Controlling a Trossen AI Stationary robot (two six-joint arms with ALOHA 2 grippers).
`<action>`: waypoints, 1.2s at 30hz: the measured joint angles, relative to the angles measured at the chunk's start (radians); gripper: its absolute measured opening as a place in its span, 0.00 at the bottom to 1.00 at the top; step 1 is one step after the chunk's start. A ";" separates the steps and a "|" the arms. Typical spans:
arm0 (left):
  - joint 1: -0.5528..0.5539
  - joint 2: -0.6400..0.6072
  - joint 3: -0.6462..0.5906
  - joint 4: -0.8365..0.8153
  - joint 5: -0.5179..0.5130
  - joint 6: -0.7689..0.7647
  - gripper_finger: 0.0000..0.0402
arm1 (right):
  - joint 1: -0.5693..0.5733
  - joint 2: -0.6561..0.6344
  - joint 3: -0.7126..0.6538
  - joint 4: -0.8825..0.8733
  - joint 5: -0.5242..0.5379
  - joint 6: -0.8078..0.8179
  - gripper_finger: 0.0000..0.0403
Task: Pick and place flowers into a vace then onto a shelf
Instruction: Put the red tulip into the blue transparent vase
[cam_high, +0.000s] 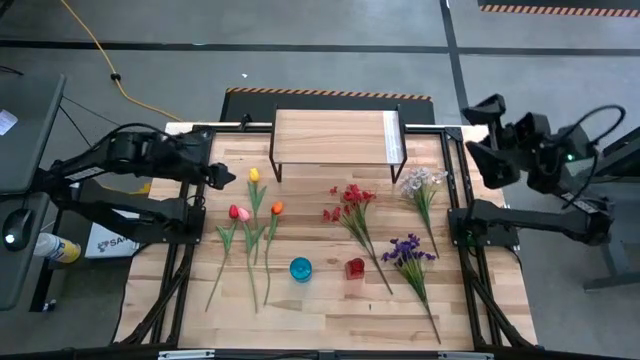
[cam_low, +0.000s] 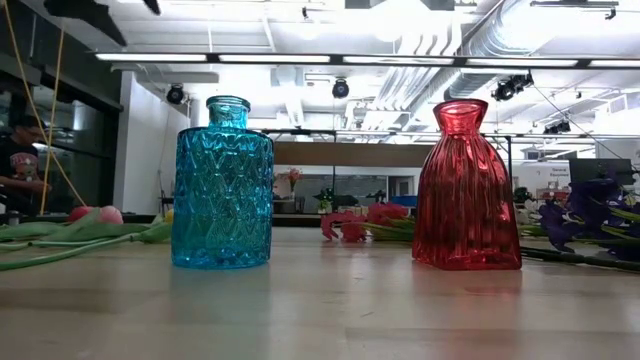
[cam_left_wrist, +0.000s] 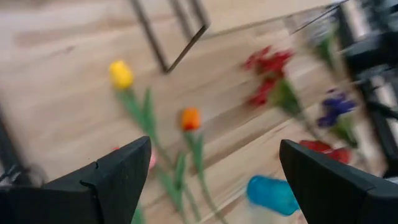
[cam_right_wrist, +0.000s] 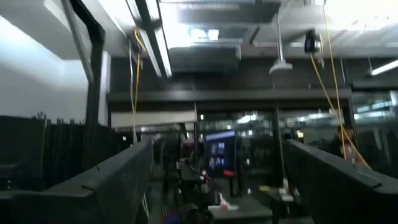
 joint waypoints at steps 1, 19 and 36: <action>0.000 0.009 0.000 -0.013 0.001 -0.005 0.96 | 0.000 0.020 0.023 -0.010 0.000 0.004 0.88; 0.000 0.185 0.000 -0.056 -0.023 0.109 0.96 | 0.000 0.108 0.116 -0.021 0.056 0.004 0.88; -0.037 0.242 -0.191 -0.201 0.157 -0.084 0.96 | 0.000 0.109 0.116 -0.022 0.088 -0.003 0.88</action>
